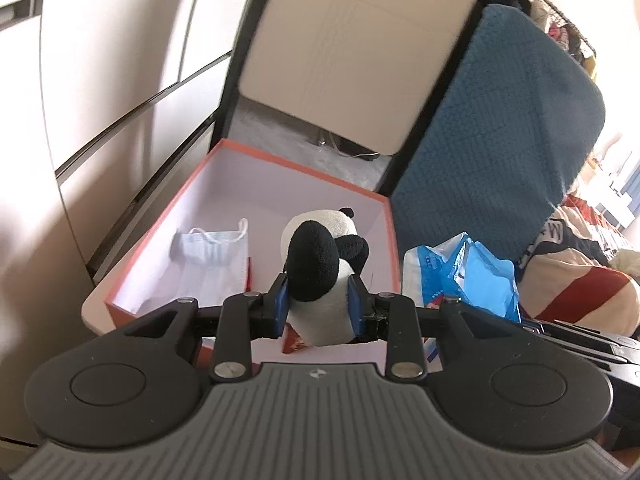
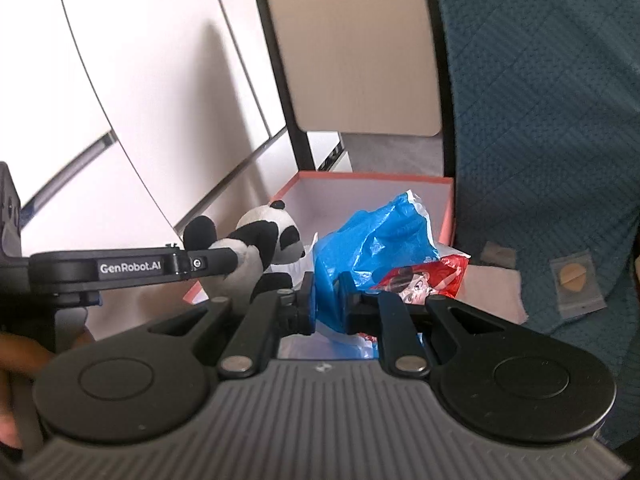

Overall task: Organize soft objects
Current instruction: 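Open the left tool to drop the panda while the right tool drops the blue bag into the box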

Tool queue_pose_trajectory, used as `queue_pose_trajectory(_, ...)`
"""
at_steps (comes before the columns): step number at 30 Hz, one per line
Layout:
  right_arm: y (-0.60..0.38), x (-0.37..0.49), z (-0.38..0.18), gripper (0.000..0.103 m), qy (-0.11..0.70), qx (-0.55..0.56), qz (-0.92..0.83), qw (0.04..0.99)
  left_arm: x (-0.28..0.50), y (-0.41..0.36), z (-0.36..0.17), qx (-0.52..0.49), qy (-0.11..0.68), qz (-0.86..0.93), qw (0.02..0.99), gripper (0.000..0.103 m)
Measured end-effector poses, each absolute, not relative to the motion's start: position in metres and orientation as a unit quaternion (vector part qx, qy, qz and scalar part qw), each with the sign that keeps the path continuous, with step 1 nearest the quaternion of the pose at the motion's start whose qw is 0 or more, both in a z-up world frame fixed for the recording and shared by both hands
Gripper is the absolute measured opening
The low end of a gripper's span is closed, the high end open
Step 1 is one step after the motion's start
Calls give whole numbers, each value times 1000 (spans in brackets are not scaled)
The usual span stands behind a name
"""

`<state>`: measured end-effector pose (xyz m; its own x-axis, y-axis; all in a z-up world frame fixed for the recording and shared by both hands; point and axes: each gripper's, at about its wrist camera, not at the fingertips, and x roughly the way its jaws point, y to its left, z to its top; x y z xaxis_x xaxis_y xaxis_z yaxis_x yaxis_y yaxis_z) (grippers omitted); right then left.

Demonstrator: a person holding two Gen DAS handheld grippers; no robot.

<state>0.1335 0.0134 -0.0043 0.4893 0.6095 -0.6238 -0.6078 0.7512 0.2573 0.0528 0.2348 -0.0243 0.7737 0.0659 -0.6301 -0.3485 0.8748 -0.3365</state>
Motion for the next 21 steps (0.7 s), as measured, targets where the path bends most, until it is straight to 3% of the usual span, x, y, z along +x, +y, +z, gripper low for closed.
queue_pose_trajectory(21,116,199,-65,15,426,-49,321,844,129,340,-87,-250,395,102,878,35)
